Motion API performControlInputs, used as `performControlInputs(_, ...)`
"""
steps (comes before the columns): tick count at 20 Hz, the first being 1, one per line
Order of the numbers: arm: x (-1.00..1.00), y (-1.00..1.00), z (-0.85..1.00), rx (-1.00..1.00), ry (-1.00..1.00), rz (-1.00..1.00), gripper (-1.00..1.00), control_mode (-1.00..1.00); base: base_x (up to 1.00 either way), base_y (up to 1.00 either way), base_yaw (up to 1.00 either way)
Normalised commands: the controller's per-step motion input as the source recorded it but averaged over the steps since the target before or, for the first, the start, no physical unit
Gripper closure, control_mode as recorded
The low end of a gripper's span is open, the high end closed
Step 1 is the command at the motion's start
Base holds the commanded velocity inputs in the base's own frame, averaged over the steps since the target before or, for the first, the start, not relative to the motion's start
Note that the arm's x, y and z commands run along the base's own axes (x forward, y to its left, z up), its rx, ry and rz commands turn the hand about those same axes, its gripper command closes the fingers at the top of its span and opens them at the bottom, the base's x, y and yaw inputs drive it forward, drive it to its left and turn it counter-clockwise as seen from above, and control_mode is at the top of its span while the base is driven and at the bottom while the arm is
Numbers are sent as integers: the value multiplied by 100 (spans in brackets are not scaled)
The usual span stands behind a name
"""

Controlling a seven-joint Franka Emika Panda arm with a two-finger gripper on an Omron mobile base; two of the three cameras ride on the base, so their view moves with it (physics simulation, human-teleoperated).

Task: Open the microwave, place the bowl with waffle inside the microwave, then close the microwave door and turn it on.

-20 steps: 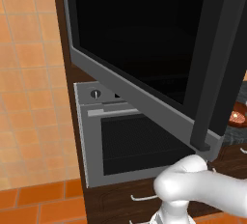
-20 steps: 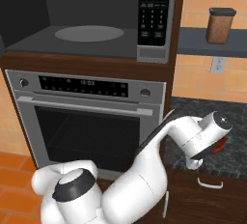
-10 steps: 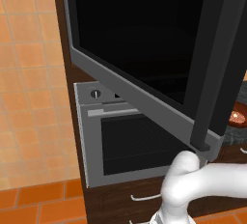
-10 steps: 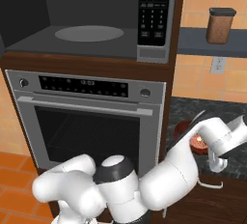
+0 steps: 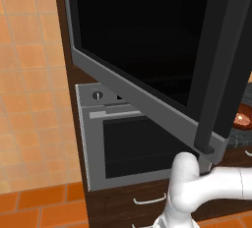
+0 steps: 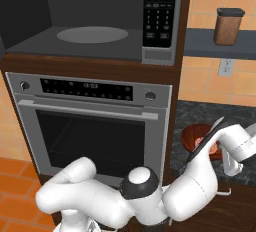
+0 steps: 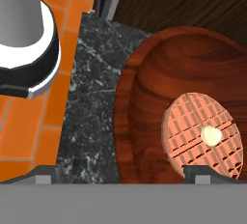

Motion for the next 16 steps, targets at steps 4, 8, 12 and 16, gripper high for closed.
performControlInputs(4, 0, 0, -62, -2, -20, -4, 100, -100, 0, 0, 0)
performControlInputs(8, 3, 31, -82, -20, -21, -1, 100, -100, 0, 0, 0)
performControlInputs(12, 33, 64, -57, -29, -16, -1, 100, -100, 0, 0, 0)
performControlInputs(16, 42, 69, -4, -34, -19, -8, 100, -100, 0, 0, 0)
